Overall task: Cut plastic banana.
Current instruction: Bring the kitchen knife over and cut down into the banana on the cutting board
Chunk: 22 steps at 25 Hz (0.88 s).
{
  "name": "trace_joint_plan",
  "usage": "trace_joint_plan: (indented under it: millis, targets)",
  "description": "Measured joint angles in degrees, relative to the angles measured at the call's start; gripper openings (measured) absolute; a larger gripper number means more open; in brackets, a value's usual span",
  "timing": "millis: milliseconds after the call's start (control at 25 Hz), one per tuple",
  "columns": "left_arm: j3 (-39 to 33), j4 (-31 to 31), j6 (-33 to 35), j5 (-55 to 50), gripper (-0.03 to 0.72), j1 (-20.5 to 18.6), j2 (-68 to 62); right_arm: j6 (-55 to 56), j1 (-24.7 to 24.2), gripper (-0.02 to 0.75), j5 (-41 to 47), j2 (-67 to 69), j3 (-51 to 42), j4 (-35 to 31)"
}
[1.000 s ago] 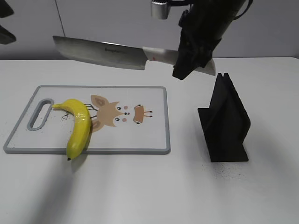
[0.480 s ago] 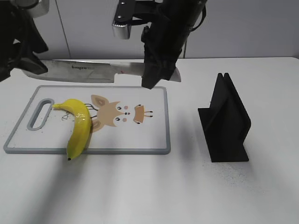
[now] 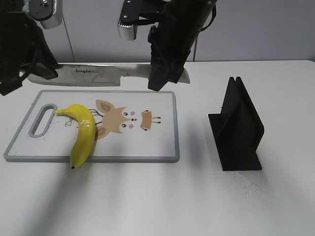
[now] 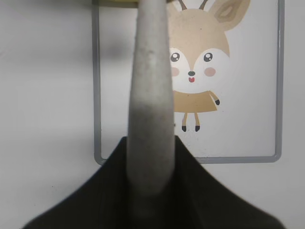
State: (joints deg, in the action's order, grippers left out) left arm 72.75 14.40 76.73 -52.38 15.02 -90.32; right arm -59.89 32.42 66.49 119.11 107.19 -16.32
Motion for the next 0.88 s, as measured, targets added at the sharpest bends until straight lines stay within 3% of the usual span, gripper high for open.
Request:
trace_joint_plan:
  millis: [80,200,880]
  targets:
    - [0.00,0.66,0.00,0.39,0.117,0.00,0.00,-0.31,0.00,0.178,0.00,0.28,0.00,0.00]
    - [0.00,0.87,0.26,-0.31,0.033,0.00,-0.62,-0.89,0.02,0.178,-0.15,1.07,0.00,-0.11]
    - [-0.48,0.56,0.50,3.21,0.016,-0.05,-8.00,-1.56,0.02,0.178,-3.82,5.22,0.00,1.26]
